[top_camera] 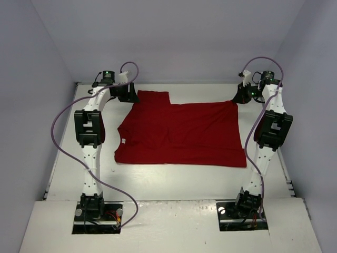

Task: Fold and stack the t-shirts
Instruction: Grap the side of the flattened tshirt furthest away from the robot with both arms

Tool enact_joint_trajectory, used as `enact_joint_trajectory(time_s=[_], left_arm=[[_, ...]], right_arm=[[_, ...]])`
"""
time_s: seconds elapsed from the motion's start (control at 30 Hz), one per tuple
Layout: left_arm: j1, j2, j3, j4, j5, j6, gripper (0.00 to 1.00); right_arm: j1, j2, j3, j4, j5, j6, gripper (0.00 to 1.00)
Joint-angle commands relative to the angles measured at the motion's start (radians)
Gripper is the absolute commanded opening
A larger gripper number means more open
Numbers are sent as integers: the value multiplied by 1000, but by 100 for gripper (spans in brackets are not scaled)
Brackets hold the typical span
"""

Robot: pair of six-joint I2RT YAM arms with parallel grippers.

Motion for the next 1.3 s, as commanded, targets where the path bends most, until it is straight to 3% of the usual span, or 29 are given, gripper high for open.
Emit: enact_joint_trajectory(time_s=[0.0, 0.47, 0.53, 0.63, 0.7, 1.27], left_arm=[[4, -31, 39, 27, 38, -22, 46], [4, 7, 93, 28, 24, -35, 31], [5, 3, 97, 27, 18, -28, 32], [10, -16, 98, 26, 14, -14, 46], [14, -32, 95, 30, 13, -7, 48], [50, 27, 143, 30, 101, -27, 48]], right_arm=[[0, -18, 35, -5, -13, -10, 0], [-1, -21, 11, -8, -8, -23, 0], [-1, -21, 10, -8, -8, -22, 0], [-2, -22, 7, -9, -7, -25, 0], [-2, -22, 3, -9, -7, -28, 0], [2, -14, -2, -14, -4, -36, 0]])
